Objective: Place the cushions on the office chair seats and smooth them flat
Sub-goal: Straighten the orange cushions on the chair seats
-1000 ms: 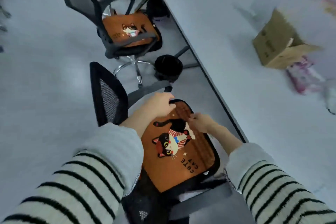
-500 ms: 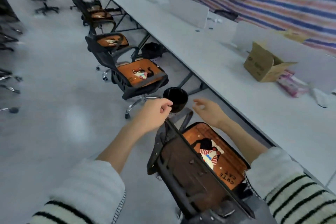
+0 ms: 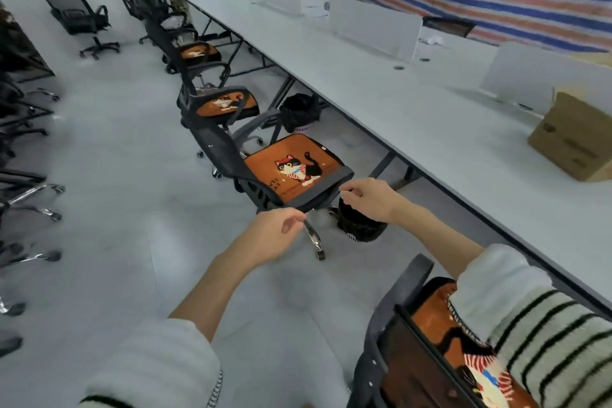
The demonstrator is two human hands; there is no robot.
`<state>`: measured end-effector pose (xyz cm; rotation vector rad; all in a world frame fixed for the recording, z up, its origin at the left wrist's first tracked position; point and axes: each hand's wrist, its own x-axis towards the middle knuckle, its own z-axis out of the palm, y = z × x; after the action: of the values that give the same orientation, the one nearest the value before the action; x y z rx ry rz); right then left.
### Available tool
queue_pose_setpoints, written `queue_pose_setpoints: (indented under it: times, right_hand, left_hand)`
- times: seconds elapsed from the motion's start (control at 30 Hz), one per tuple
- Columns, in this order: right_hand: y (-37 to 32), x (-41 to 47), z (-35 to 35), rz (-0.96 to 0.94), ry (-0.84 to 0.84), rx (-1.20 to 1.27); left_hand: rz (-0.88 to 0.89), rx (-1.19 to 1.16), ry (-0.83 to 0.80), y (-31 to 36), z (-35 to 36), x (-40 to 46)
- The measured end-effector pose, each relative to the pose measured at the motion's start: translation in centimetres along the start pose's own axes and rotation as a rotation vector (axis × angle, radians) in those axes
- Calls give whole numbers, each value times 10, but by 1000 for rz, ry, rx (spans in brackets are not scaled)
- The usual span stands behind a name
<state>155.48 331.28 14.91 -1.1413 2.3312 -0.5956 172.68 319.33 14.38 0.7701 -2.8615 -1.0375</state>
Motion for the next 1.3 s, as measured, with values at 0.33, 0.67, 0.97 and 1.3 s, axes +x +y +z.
queue_pose_setpoints:
  times: [0.33,0.67,0.97,1.3]
  right_hand:
    - [-61,194,28,126,-13,291]
    - [-82,388,73,437,58,436]
    - [-41,475,90,651,127,537]
    - [78,571,139,988,100,614]
  left_hand:
    - [-1,-23,-11,-104,-111,158]
    - [64,21,-215,-252,-193,343]
    - [128,99,-417,-276,-189,494]
    - [-37,245,-599,-350,-94,648]
